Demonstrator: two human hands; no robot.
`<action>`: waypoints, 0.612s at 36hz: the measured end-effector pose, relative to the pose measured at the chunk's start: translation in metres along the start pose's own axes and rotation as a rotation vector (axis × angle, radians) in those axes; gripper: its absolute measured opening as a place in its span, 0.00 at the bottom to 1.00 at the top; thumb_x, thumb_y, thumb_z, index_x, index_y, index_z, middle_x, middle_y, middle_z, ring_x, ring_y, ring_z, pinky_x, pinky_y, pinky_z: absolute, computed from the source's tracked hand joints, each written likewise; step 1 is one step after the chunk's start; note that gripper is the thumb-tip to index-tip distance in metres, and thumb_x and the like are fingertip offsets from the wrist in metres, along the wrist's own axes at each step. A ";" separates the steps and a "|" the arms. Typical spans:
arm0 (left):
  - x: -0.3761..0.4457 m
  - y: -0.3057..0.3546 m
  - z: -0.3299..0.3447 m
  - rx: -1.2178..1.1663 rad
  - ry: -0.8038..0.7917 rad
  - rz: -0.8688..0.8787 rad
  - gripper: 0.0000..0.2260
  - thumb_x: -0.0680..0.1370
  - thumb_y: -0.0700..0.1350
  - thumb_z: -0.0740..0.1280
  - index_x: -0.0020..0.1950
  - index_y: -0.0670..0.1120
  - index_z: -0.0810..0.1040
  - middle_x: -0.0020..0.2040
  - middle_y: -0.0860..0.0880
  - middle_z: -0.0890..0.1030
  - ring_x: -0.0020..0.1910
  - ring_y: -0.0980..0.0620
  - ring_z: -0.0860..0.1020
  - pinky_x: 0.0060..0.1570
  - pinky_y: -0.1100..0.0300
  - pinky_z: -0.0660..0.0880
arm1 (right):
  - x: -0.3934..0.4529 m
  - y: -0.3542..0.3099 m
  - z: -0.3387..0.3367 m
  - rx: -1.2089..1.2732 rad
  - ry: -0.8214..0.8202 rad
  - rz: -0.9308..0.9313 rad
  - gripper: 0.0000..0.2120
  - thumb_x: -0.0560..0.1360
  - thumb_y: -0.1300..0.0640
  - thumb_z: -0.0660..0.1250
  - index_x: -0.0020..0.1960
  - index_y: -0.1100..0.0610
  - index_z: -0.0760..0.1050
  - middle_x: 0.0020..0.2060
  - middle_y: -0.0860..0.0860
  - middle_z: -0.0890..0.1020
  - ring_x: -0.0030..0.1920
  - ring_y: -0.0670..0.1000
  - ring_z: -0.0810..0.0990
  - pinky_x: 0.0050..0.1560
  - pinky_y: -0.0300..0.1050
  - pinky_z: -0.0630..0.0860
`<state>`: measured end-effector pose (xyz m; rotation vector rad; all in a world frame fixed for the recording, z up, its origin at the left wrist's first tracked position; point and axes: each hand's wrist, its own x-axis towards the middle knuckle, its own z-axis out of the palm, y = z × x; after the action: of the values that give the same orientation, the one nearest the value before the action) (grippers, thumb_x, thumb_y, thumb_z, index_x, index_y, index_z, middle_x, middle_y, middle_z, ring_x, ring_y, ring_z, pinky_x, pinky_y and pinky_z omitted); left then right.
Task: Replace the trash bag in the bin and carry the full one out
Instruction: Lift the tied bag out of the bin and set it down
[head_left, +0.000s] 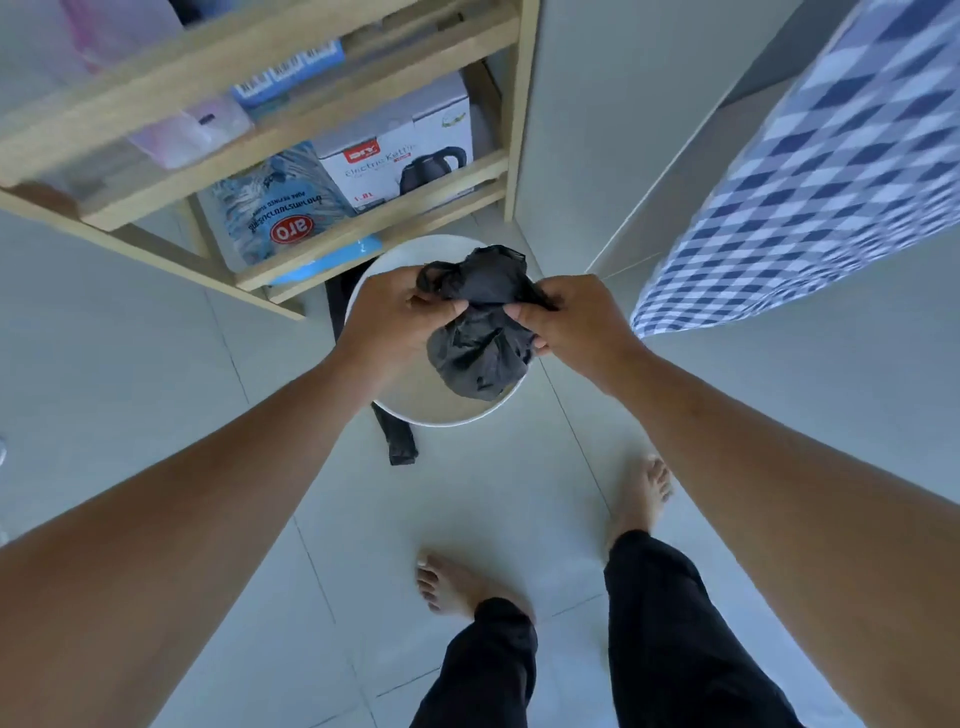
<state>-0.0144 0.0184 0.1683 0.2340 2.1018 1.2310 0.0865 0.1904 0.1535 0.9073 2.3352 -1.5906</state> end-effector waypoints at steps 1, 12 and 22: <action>-0.001 0.007 0.003 0.007 -0.002 0.006 0.09 0.70 0.46 0.74 0.50 0.48 0.84 0.47 0.46 0.86 0.48 0.48 0.84 0.58 0.48 0.78 | -0.006 -0.003 -0.010 0.011 0.003 0.005 0.17 0.74 0.53 0.72 0.47 0.69 0.79 0.37 0.67 0.82 0.36 0.63 0.83 0.41 0.62 0.82; 0.002 0.078 0.100 -0.130 -0.114 0.092 0.05 0.74 0.40 0.72 0.50 0.45 0.83 0.45 0.40 0.82 0.40 0.44 0.83 0.39 0.45 0.83 | -0.042 0.028 -0.122 0.238 0.101 0.108 0.15 0.76 0.56 0.71 0.44 0.70 0.77 0.32 0.56 0.78 0.28 0.49 0.76 0.29 0.43 0.72; 0.027 0.062 0.197 0.075 -0.346 -0.118 0.13 0.75 0.40 0.71 0.59 0.41 0.81 0.45 0.44 0.85 0.42 0.44 0.85 0.39 0.52 0.83 | -0.024 0.112 -0.174 0.088 0.006 0.339 0.11 0.74 0.56 0.72 0.50 0.64 0.81 0.39 0.60 0.82 0.33 0.54 0.79 0.33 0.44 0.80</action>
<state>0.0793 0.2021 0.1436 0.3268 1.8349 0.9659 0.2024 0.3629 0.1490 1.2509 1.9923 -1.5558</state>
